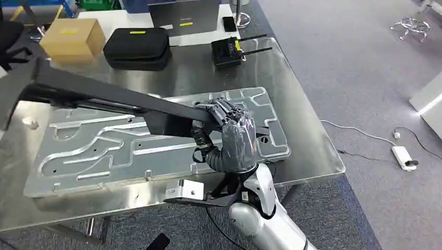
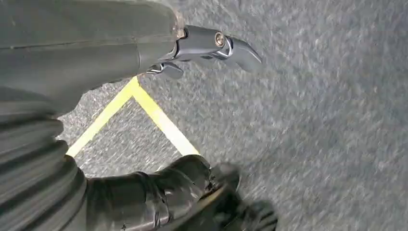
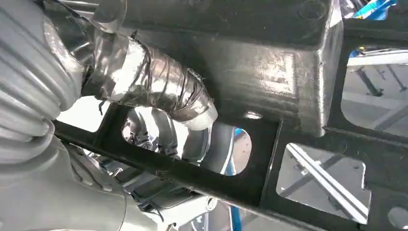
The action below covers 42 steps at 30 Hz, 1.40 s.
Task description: Take the parts from the cabinet and place them on the table.
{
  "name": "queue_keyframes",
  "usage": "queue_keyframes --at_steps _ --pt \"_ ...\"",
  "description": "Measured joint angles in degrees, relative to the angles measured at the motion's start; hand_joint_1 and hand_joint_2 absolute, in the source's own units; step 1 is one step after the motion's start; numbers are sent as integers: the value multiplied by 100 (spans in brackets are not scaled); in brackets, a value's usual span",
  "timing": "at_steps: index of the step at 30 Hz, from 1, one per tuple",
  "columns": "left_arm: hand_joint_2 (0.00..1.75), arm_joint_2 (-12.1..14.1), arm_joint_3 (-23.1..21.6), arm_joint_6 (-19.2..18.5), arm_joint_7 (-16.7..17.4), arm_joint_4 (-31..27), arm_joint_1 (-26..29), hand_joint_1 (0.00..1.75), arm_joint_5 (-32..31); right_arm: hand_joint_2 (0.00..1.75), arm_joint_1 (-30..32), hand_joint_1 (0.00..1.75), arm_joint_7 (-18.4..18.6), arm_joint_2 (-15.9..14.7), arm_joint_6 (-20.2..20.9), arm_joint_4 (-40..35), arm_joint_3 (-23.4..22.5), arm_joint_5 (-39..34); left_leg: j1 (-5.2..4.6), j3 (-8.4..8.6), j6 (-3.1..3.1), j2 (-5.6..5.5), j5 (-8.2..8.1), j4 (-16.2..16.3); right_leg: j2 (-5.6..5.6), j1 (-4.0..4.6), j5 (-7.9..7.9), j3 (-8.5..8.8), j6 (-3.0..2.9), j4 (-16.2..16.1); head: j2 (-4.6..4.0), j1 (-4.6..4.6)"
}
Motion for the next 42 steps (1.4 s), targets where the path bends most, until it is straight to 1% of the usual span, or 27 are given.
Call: queue_keyframes --at_steps 3,4,5,8,9,10,11,13,14,18,20,21,22,24,25,26,28,29,30,33,35,36,38,39,40,41,42 --pt "175 0 0 9 15 0 -11 0 -2 175 -5 175 4 2 6 2 2 0 -17 36 -94 35 -12 -57 15 -2 -63 50 -48 -121 0 4" --pt "175 2 0 44 55 -2 -8 0 -4 175 -3 175 7 26 15 2 4 0 -9 36 -118 43 -85 -20 -4 -84 -40 139 -54 -219 0 7" --pt "175 2 -2 128 120 -2 -16 0 -4 175 -20 175 22 41 24 13 11 7 -18 -43 -126 41 -203 182 -4 -94 -50 185 -81 -251 0 -7" --pt "175 2 -7 189 236 -2 -30 0 2 175 -51 175 68 85 33 68 52 70 4 -730 -190 40 -702 1444 -21 -87 -100 219 -120 -242 0 -13" --pt "175 2 -7 94 188 -2 -23 0 18 175 -52 175 90 90 33 98 68 125 7 -921 -209 40 -713 1715 -19 -87 -119 226 -116 -228 0 -20" --pt "175 2 -9 24 137 -2 -20 0 15 175 -53 175 127 98 33 120 83 195 15 -950 -220 41 -568 1661 -15 -91 -142 238 -111 -211 0 -15" --pt "175 2 -24 -37 92 -2 -23 0 0 175 -62 175 155 125 33 147 87 269 25 -852 -225 43 -320 1362 -3 -93 -174 254 -98 -186 0 -20" --pt "175 20 -72 -68 55 -2 -35 0 -7 175 -109 173 184 171 33 190 107 339 39 -383 -217 54 292 289 8 -103 -272 299 -49 -98 0 -15" --pt "175 22 -100 -115 50 -2 -42 0 -11 175 -126 171 199 188 35 208 116 371 29 -293 -196 53 163 154 11 -86 -310 291 -12 -70 0 -15" --pt "175 24 -142 -192 46 -2 -64 0 -15 175 -212 173 419 271 26 325 173 801 -3 -289 -69 21 180 102 6 -60 -333 277 78 -46 0 -11" --pt "175 7 -144 -179 92 -2 -83 0 2 175 -298 169 631 321 17 411 181 1246 43 -240 10 34 195 46 2 -81 -500 208 149 153 0 2" --pt "175 7 -144 -170 101 -2 -96 0 11 175 -352 173 673 326 15 446 184 1342 43 -237 41 36 189 47 1 -93 -686 52 176 488 0 -2" --pt "0 2 -146 -164 109 -2 -103 0 15 175 -377 171 697 328 15 487 188 1405 41 -236 47 37 185 47 -1 -111 -888 -166 200 937 0 -2" --pt "0 2 -149 -129 183 -2 -100 0 13 175 -390 175 842 326 13 564 203 1647 38 -235 59 36 174 50 -2 -117 -1112 -593 226 1714 0 -2" --pt "0 2 -153 -114 236 -2 -100 0 6 175 -418 171 993 328 26 634 227 1918 38 -227 58 31 168 50 -4 -120 -1026 -641 224 1737 0 -2" --pt "0 0 -162 -111 269 -2 -101 0 -4 175 -464 173 1179 332 46 706 243 2233 38 -214 52 19 161 51 -4 -119 -797 -548 209 1472 0 -2" --pt "0 -7 -188 -96 310 -2 -106 0 -20 175 -576 171 1433 363 133 819 249 2761 34 -172 32 5 138 51 -3 -104 -246 -120 135 499 0 -2" --pt "0 -20 -207 -94 319 -2 -107 0 -28 175 -669 171 1566 391 211 906 271 3015 38 -171 20 8 128 49 -5 -80 -133 39 80 67 0 0" --pt "0 -35 -232 -94 330 -2 -114 0 -31 175 -763 171 1675 424 280 1012 286 3220 -2 -196 -16 14 130 59 -6 -36 -177 83 57 -4 0 -9" --pt "0 -63 -289 -103 350 -2 -143 0 -61 175 -948 173 1963 522 520 1382 299 3609 27 -198 -102 19 163 10 9 -17 -182 94 31 -38 0 -6" --pt "0 -63 -297 -101 374 -2 -161 0 -70 175 -1102 175 2125 606 619 1675 302 3760 14 -211 -161 26 56 113 -9 -94 -122 185 -40 -184 0 -7" --pt "0 -65 -306 -98 387 -2 -181 0 -72 175 -1195 173 2213 675 658 1850 302 3829 15 -341 -170 32 -113 382 -13 -103 -114 191 -76 -191 0 -28" --pt "0 -66 -343 -98 422 -2 -196 0 -83 175 -1347 175 2400 748 721 2217 302 3930 28 -802 -206 34 -522 1323 -20 -91 -124 193 -92 -182 0 -24" --pt "0 -66 -369 -98 454 -2 -193 0 -90 175 -1390 175 2472 787 784 2438 306 3956 28 -987 -224 34 -610 1668 -21 -88 -130 192 -98 -173 0 -24" --pt "0 -66 -394 -98 477 -2 -188 0 -103 175 -1406 175 2544 818 833 2626 313 3965 29 -1064 -230 34 -569 1777 -20 -87 -137 193 -100 -162 0 -24" --pt "0 -66 -417 -98 505 -2 -190 0 -129 175 -1426 175 2631 848 885 2838 319 3965 32 -1007 -234 36 -396 1603 -19 -89 -149 192 -95 -143 0 -24" --pt "0 -66 -426 -98 511 -2 -195 0 -131 175 -1453 175 2703 885 903 3023 326 3965 36 -818 -234 38 -136 1188 -15 -94 -169 192 -80 -115 0 -24"
